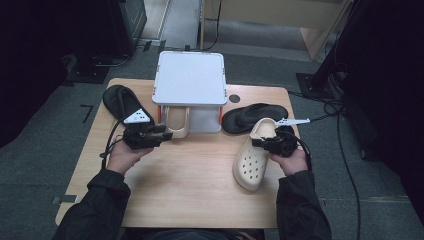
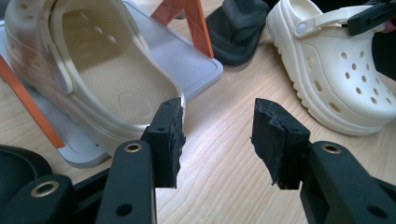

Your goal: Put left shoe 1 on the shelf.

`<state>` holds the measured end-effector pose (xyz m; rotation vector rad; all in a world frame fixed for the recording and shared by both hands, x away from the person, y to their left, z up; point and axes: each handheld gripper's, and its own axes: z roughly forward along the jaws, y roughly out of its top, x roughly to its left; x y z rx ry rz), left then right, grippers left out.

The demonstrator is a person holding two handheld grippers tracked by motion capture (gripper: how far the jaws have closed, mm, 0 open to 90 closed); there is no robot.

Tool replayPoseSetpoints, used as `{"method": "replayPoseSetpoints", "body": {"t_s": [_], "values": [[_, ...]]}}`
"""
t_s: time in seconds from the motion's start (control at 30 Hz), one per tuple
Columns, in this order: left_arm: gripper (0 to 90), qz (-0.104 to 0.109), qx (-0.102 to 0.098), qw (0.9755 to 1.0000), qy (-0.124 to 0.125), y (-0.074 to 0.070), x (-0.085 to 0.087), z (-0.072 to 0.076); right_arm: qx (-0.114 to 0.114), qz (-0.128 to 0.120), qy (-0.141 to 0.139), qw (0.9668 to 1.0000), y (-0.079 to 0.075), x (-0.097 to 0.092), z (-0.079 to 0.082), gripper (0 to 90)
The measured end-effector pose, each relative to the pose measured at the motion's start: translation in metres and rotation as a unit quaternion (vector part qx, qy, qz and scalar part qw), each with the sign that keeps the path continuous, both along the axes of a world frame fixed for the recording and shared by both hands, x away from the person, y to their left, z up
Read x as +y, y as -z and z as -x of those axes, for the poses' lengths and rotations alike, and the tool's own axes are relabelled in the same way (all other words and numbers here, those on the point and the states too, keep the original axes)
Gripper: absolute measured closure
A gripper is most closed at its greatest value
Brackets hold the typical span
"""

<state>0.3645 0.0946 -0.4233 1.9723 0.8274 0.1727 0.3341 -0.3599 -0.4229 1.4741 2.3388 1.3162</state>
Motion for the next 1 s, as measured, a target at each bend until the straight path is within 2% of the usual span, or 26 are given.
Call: {"method": "replayPoseSetpoints", "body": {"t_s": [0.13, 0.17, 0.27, 0.33, 0.37, 0.5, 0.57, 0.67, 0.7, 0.8, 0.87, 1.0], "values": [[53.2, 0.0, -0.002, 1.0, 0.003, 0.0, -0.002, 0.0, -0.007, 0.004, -0.012, 0.9999, 0.002, 0.012, 0.002, 78.7], [53.2, -0.001, -0.001, 1.0, 0.004, 0.001, -0.002, 0.001, -0.013, 0.01, -0.014, 0.9998, 0.003, 0.013, 0.002, 78.0], [53.2, -0.003, -0.001, 1.0, 0.006, 0.001, -0.003, 0.001, -0.01, 0.002, -0.007, 0.9999, 0.007, 0.01, 0.002, 76.4], [53.1, -0.002, 0.0, 1.0, 0.007, 0.001, -0.003, 0.001, -0.011, 0.005, -0.005, 0.9999, 0.009, 0.01, 0.002, 75.6], [53.1, -0.002, -0.001, 1.0, 0.006, 0.001, -0.003, 0.001, -0.023, 0.018, -0.017, 0.9994, 0.012, 0.01, 0.003, 73.3], [53.2, -0.001, 0.001, 1.0, 0.008, 0.002, -0.002, 0.001, -0.04, 0.025, -0.04, 0.9981, 0.015, 0.008, 0.005, 67.1], [53.2, -0.003, 0.001, 1.0, 0.007, 0.002, -0.003, 0.001, -0.035, 0.034, -0.045, 0.9978, 0.017, 0.007, 0.004, 63.0], [53.2, -0.004, 0.001, 0.9999, 0.009, 0.003, -0.003, 0.001, -0.032, 0.041, -0.053, 0.9972, 0.02, 0.007, 0.003, 62.5], [53.2, -0.004, 0.001, 0.9999, 0.01, 0.003, -0.003, 0.001, -0.028, 0.041, -0.057, 0.9971, 0.021, 0.009, 0.003, 66.8], [53.2, -0.004, 0.001, 0.9999, 0.012, 0.003, -0.004, 0.001, -0.016, 0.046, -0.055, 0.9973, 0.02, 0.013, 0.003, 71.9], [53.3, -0.002, -0.001, 0.9999, 0.012, 0.003, -0.004, 0.002, 0.005, 0.039, -0.045, 0.9982, 0.016, 0.014, 0.003, 74.3], [53.5, 0.003, -0.004, 0.9999, 0.013, 0.001, -0.004, 0.002, 0.015, 0.026, -0.036, 0.9989, 0.012, 0.02, 0.006, 75.5]]}}
